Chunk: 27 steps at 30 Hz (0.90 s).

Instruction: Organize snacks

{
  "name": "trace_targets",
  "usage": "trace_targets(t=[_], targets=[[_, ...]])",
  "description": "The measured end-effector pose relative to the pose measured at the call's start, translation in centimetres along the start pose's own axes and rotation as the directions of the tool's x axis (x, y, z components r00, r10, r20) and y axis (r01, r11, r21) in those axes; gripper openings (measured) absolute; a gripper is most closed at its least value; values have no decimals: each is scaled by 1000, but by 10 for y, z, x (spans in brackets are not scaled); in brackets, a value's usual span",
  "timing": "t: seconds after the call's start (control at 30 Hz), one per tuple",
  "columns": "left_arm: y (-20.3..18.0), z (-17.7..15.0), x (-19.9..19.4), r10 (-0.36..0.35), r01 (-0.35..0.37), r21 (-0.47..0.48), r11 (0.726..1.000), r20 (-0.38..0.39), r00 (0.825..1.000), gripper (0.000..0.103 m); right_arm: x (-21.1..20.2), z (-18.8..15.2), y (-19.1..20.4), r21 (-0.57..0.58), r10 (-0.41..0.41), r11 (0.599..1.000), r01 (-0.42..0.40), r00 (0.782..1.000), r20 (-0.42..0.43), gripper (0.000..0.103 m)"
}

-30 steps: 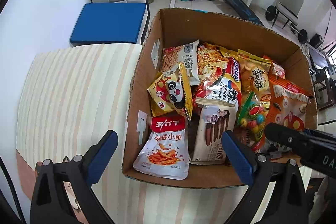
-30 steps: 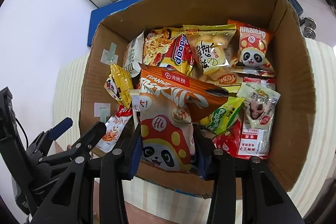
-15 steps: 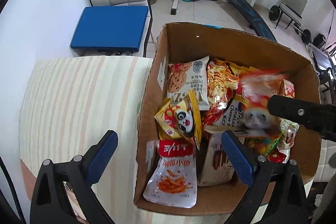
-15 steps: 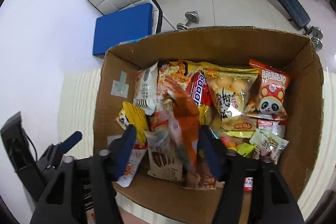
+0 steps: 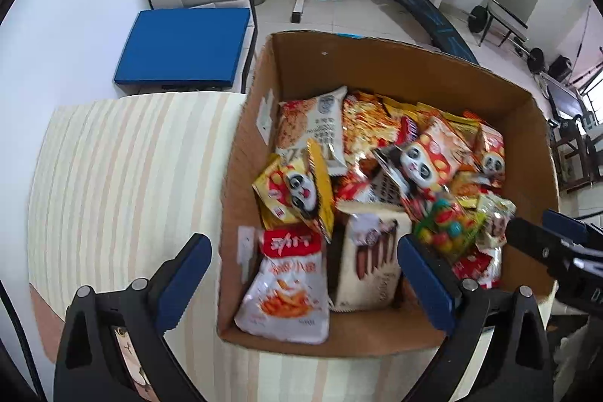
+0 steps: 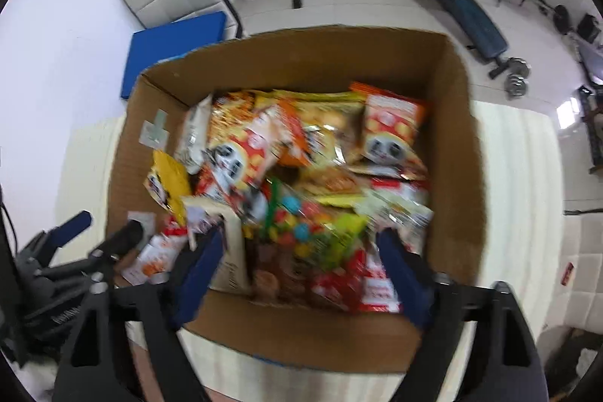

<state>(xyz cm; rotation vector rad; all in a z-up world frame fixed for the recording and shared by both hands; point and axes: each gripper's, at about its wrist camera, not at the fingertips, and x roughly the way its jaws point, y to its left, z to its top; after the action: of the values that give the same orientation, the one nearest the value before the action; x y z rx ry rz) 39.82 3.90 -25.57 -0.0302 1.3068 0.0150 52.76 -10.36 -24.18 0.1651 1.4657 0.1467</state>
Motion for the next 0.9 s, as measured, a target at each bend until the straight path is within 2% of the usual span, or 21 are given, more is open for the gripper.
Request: trace_targets(t=[0.27,0.33,0.63,0.9], targets=[[-20,-26,-36,-16,14,36,999,45,999,101,-42,-38,-18,43,-55,998,52,997,57,95],[-25,-32,-52,-39,37,38,999,61,997,101,-57,-47,-19,50,-63,997,59,995,81,95],[-40,-70,-140,-86,77,56,995,178,980,101,-147,-108,-23,64,-54,997,42,978,199,95],[-52,-117,-201,-114,99,72,992,232,966,101,-213,-160,-19,63,-30,998,13,961,275,95]])
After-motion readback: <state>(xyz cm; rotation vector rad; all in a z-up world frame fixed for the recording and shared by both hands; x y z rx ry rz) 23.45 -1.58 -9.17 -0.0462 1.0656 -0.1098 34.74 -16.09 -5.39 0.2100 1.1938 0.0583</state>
